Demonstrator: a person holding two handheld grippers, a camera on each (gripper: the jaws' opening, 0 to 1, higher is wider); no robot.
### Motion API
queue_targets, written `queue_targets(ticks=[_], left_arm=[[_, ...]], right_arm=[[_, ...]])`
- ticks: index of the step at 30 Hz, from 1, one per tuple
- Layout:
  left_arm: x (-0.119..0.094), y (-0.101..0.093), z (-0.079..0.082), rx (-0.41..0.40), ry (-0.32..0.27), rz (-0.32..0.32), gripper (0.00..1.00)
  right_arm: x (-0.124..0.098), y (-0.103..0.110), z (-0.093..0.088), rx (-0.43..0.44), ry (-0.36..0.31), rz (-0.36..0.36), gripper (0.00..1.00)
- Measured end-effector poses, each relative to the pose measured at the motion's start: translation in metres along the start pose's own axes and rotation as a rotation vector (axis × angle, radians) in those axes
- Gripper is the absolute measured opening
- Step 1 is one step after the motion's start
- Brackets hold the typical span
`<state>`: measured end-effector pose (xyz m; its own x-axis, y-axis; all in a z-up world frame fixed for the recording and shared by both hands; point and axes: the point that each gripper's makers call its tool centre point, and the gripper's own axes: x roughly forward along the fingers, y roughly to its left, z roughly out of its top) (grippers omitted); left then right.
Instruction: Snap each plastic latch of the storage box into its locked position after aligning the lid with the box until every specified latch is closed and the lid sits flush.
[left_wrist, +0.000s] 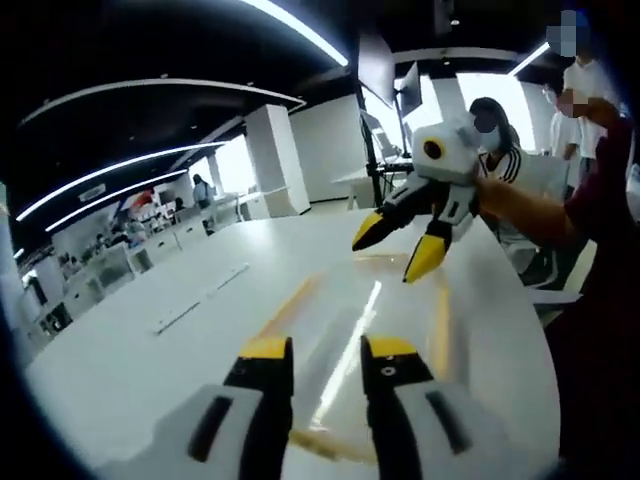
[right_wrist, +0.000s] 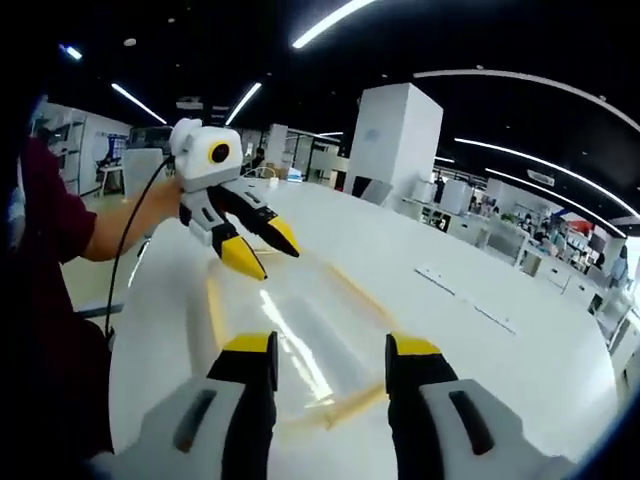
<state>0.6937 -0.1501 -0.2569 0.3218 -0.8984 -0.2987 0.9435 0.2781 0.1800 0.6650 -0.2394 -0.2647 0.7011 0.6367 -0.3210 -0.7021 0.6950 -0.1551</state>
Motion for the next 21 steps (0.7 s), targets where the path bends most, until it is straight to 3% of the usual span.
queue_targets(ticks=[5, 12, 21], left_arm=[[-0.0001, 0.0016, 0.0001, -0.025, -0.023, 0.018, 0.28], [-0.0019, 0.0046, -0.0006, -0.051, -0.043, 0.04, 0.34], [-0.0041, 0.0082, -0.001, -0.072, -0.059, 0.076, 0.46]], right_arm=[[-0.0005, -0.0025, -0.0022, 0.042, -0.022, -0.014, 0.48], [-0.0016, -0.0059, -0.0011, 0.036, -0.042, -0.051, 0.52], [0.0006, -0.005, 0.0011, 0.051, -0.076, -0.08, 0.68]])
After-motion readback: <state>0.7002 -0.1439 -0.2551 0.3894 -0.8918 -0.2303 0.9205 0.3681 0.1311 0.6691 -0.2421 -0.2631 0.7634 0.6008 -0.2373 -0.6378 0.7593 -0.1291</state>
